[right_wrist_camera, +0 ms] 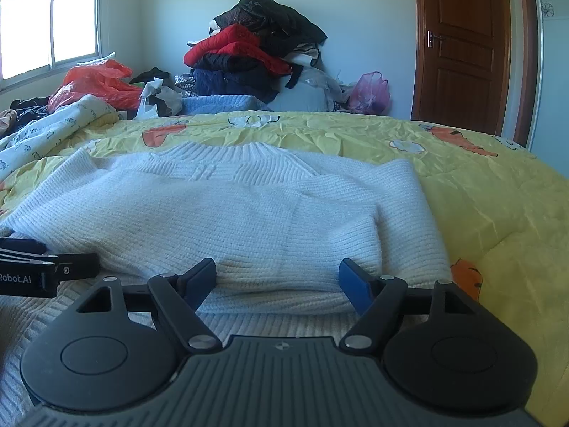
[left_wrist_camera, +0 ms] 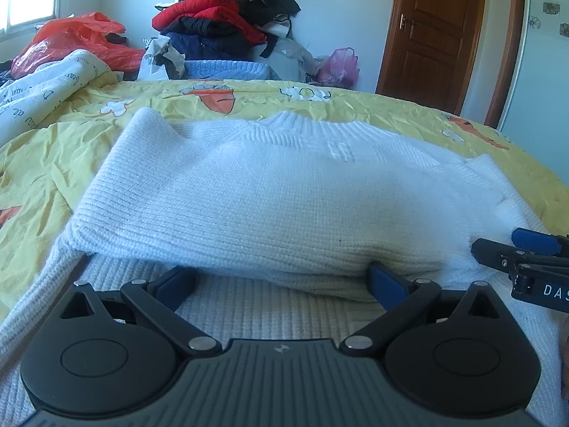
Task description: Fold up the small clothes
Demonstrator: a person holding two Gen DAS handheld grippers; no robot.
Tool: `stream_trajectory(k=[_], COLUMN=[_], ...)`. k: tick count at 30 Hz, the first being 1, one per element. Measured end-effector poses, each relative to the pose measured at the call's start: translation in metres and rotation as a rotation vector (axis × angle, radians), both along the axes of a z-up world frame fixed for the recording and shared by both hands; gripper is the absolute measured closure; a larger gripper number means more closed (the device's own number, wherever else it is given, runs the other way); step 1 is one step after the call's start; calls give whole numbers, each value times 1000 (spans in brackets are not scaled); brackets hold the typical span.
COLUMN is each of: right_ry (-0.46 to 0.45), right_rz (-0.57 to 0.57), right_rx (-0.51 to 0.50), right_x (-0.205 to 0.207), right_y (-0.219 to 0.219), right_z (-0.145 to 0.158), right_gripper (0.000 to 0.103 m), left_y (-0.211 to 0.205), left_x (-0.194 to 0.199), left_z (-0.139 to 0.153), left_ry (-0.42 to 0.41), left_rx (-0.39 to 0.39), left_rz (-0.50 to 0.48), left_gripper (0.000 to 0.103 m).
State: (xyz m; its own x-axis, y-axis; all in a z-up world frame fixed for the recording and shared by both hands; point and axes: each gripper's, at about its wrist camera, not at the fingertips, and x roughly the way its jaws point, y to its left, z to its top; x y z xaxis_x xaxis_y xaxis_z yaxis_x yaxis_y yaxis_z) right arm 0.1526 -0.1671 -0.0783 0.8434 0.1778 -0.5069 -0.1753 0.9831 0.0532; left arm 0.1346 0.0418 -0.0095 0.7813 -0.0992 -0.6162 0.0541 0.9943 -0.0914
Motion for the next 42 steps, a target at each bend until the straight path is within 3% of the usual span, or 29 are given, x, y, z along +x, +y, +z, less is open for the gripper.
stream_trajectory(k=[3,4,6,9,15,22,26,30,38,42], right_ry=[40,66,107,116,122,114,113,113,113,115], right_rz=[10,18,10,1,-12,-29,-31,-31,-39,-70], right_rx=[15,9,-18,1,-53,-57,-55,-53,-51,-46], right_x=[-5,-10,-23,-41,-69,-76,-77,-76,-77,-97], right_y=[-2,-1,1,-4,1,0,-1,-1,-3,-3], right_z=[-1,-2,-6,-7,-9,-9,-9,-9,-11,-12], right_gripper=[11,1,2,1,1,1,1,1,2,2], left_y=[0,0,0,0,0,-7,1,5,6,8], left_x=[0,0,0,0,-1,-36,-75,-107,-101,-102], left_z=[0,0,0,0,1,2,3,0,-2,-2], left_ry=[0,0,0,0,4,42,56,22,19,18], left_rx=[0,2,0,1,13,120,95,108,99,89], left_rz=[0,0,1,0,1,-11,1,-15,-5,-6], left_gripper=[0,0,0,0,0,0,0,0,0,0])
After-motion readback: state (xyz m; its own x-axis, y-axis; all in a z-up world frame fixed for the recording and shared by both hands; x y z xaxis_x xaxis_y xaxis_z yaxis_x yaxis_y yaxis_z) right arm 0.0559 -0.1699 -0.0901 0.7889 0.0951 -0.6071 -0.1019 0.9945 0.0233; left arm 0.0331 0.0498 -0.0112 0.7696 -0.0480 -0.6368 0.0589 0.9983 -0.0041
